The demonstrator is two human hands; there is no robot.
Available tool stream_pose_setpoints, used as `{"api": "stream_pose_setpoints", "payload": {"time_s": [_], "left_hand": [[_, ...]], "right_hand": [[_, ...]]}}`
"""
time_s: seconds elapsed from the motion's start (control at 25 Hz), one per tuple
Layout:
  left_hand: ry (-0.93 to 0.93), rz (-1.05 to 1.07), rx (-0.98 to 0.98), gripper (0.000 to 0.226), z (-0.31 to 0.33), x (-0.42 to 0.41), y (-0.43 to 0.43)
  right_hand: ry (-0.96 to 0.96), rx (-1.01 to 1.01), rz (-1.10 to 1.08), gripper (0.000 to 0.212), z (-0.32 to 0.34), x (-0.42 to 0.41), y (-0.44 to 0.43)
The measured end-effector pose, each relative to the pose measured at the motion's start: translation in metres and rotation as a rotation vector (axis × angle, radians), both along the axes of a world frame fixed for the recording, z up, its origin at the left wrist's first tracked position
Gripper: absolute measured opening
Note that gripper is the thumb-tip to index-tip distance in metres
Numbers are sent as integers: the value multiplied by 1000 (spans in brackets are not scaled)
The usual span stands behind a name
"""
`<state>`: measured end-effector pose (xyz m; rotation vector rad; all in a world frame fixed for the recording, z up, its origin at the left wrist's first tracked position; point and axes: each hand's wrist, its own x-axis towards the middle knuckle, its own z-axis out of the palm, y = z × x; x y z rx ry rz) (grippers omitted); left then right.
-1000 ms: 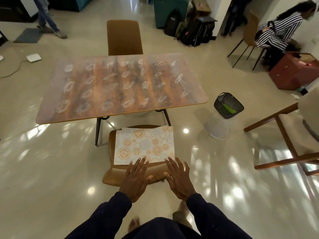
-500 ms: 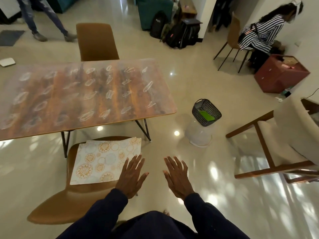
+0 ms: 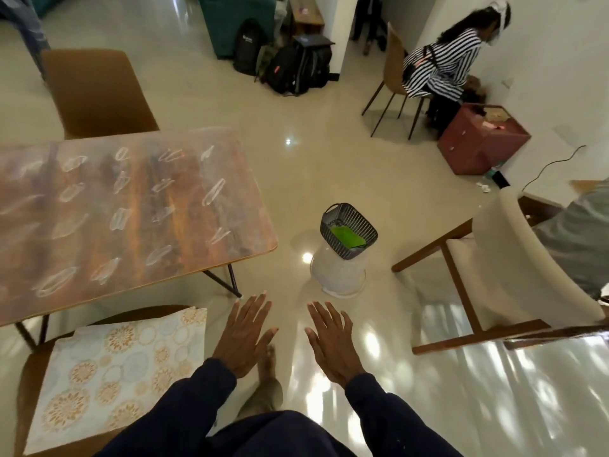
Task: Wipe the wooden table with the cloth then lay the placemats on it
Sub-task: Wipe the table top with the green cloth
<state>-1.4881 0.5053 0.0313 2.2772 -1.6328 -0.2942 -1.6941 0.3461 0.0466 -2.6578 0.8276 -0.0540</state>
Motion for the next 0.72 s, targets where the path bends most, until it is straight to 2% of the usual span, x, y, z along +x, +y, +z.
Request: {"api": "stream_pose_setpoints", "payload": {"time_s": [0.08,0.2,0.28,0.32,0.36,0.44,0.48,0.6,0.72], "left_hand": [[-55,-27,11,63,-7,15,-50],[55,-49,-3,64,-2,37,-119],[-133,-90,-27,65,-1,55,-167],[-34,-94,84,66,3,64,-188],[-5,-106,55,66,4,69,-207],[-14,-150,85,66,-1,77,-230],[-79,-139,59,66,-1,82,-249],[-27,-177,165,67,-5,95,-299],[-15,-120,176,64,-21,101,-345]], "right_hand": [[54,-85,-18,57,-6,10,-38],[20,-24,-70,56,-2,22,-92],[33,-168,-71,54,-3,40,-132],[54,-111,-115,53,-2,49,-150],[25,-84,-130,52,0,59,-165],[49,-21,-114,53,2,69,-190],[55,-76,-131,53,1,78,-208],[112,6,-107,55,-8,98,-263],[114,61,-109,56,-30,109,-323]]}}
